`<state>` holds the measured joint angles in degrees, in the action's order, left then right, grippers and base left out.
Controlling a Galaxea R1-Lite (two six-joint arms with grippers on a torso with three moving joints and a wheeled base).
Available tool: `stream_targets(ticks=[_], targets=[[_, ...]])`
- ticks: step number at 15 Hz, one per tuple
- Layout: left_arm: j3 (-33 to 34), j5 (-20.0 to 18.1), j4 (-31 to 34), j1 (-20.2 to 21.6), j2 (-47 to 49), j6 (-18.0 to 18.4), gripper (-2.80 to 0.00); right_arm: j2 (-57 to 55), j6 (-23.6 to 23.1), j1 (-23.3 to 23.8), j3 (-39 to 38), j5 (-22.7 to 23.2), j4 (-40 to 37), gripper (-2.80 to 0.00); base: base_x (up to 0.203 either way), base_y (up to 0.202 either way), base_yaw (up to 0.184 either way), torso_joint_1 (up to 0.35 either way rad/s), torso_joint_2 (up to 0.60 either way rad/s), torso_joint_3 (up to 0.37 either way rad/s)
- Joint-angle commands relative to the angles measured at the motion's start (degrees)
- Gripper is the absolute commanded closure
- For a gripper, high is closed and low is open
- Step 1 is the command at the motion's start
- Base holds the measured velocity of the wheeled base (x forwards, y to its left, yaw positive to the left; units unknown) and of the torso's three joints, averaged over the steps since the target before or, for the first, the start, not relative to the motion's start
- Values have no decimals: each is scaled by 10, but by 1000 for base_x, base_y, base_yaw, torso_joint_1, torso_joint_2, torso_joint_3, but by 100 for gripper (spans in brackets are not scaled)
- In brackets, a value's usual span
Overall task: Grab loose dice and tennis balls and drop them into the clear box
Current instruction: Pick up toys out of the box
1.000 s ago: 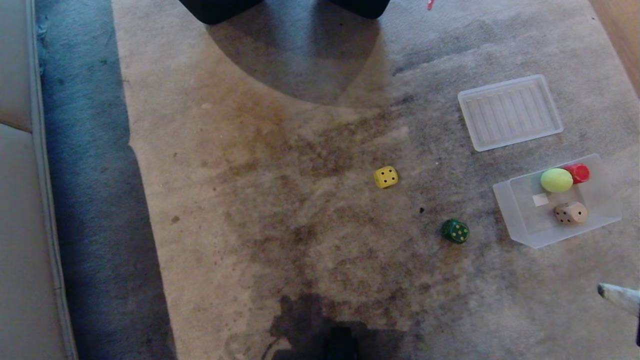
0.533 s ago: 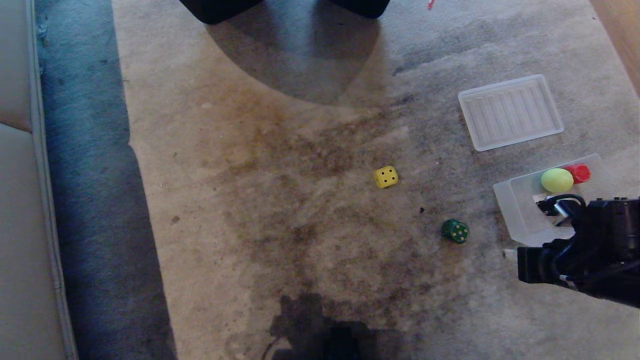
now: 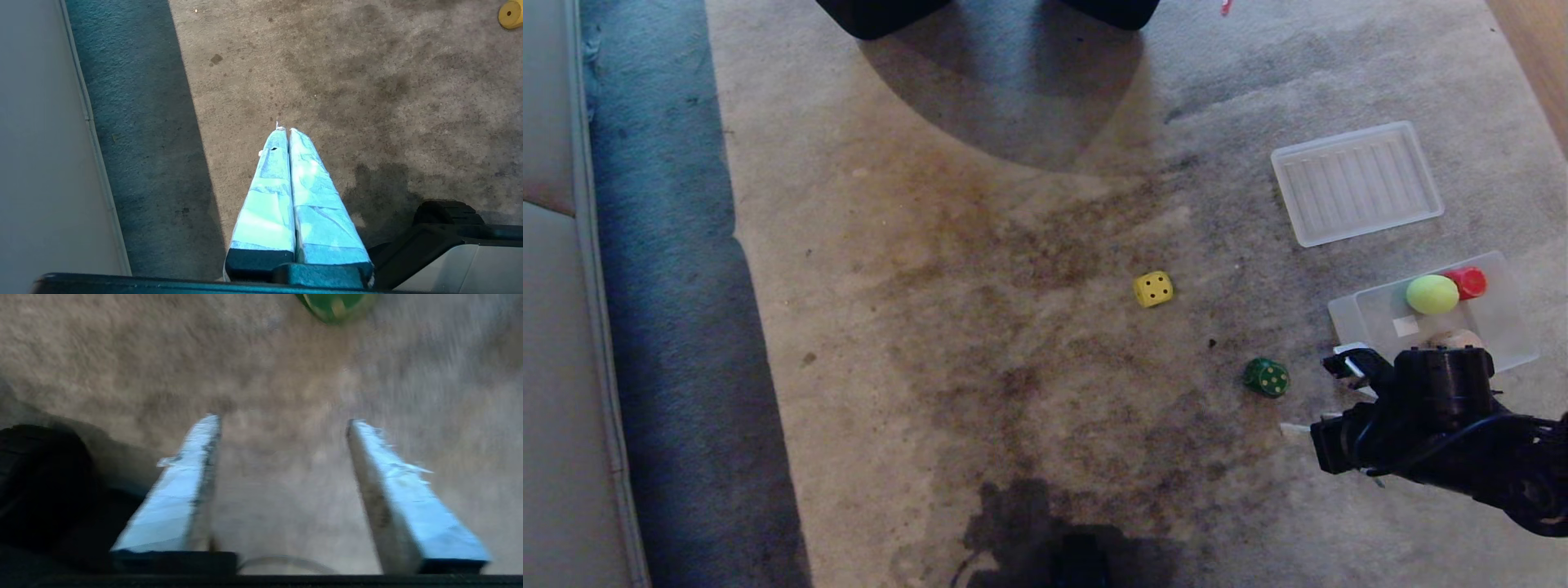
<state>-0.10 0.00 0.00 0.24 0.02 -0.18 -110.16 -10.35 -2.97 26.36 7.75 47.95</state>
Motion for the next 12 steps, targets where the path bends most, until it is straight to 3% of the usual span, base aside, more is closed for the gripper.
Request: stream_targets(ticks=[1, 3, 7, 12], targets=[[0, 0, 0, 0, 1, 0, 0, -34, -36, 13, -3, 26, 46, -280, 0, 0, 0, 0, 0, 0], [0, 0, 0, 0, 0, 0, 0, -48, -98, 30, -4, 61, 52, -280, 0, 0, 0, 0, 0, 0], [0, 0, 0, 0, 1, -1, 0, -112, -169, 56, 2, 78, 133, -280, 0, 0, 0, 0, 0, 0], [0, 0, 0, 0, 0, -1, 0, -147, -181, 61, 65, 111, 142, -280, 0, 0, 0, 0, 0, 0]])
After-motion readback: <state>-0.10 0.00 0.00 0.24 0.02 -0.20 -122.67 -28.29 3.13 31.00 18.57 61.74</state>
